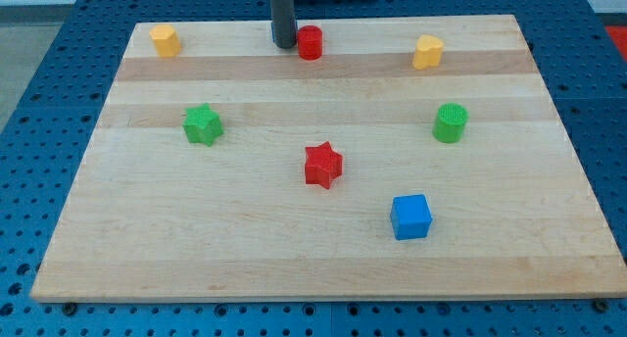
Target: Adjust the blue triangle and the red circle vertically to each other
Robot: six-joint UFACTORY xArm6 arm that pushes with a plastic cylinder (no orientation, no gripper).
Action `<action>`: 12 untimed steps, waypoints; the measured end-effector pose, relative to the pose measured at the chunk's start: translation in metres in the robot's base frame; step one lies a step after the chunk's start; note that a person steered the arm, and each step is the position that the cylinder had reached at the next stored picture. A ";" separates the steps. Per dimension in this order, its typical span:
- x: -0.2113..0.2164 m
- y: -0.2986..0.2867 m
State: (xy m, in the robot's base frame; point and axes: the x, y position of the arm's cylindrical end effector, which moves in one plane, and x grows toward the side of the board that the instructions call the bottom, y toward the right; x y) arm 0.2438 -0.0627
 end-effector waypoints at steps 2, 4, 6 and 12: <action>0.009 -0.046; -0.027 -0.047; -0.052 -0.044; -0.051 0.026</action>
State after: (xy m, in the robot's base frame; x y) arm 0.1927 -0.0364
